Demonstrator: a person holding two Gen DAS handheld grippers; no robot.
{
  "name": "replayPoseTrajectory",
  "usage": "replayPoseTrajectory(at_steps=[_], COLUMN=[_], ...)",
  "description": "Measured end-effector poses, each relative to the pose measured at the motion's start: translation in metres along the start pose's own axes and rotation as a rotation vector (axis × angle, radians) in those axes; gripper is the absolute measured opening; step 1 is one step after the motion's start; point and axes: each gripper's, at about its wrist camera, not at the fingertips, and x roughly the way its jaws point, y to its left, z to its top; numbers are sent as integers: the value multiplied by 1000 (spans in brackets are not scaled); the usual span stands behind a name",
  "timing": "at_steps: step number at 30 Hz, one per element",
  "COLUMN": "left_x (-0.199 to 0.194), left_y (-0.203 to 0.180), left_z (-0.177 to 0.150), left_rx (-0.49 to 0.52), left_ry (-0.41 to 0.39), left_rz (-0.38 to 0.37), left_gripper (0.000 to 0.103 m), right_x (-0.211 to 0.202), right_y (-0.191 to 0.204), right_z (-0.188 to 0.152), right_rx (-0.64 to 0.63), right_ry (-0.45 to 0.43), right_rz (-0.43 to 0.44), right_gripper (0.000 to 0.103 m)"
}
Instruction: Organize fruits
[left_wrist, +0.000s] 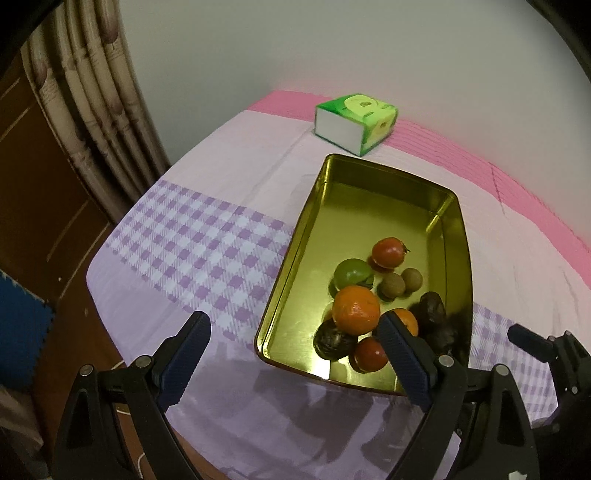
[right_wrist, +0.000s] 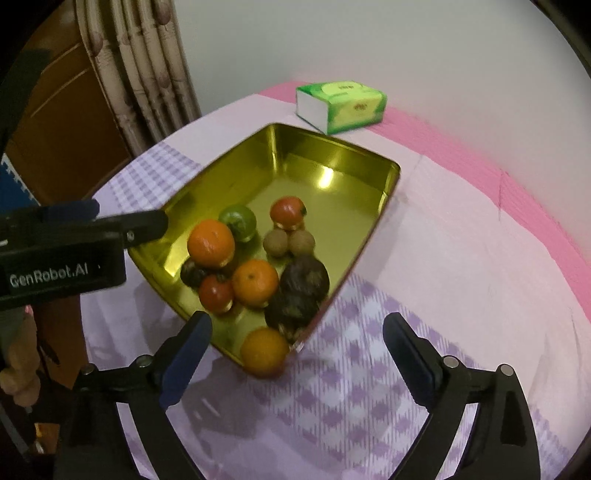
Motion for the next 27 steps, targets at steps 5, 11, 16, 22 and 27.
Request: replayPoseTrajectory(at_steps=[5, 11, 16, 22, 27], left_x=[-2, -3, -3, -3, -2], left_y=[-7, -14, -14, -16, -17], left_z=[-2, -5, -5, -6, -7], left_rx=[31, 62, 70, 78, 85], left_ry=[-5, -6, -7, -5, -5], left_rz=[-7, -9, -7, 0, 1], left_gripper=[90, 90, 90, 90, 90], right_x=[6, 12, 12, 10, 10], right_y=[-12, -20, -21, -22, -19], right_z=[-8, -12, -13, -12, -13], right_rx=[46, 88, 95, 93, 90], right_ry=[35, 61, 67, 69, 76], right_rz=[-24, -23, -22, -19, -10], right_gripper=[96, 97, 98, 98, 98])
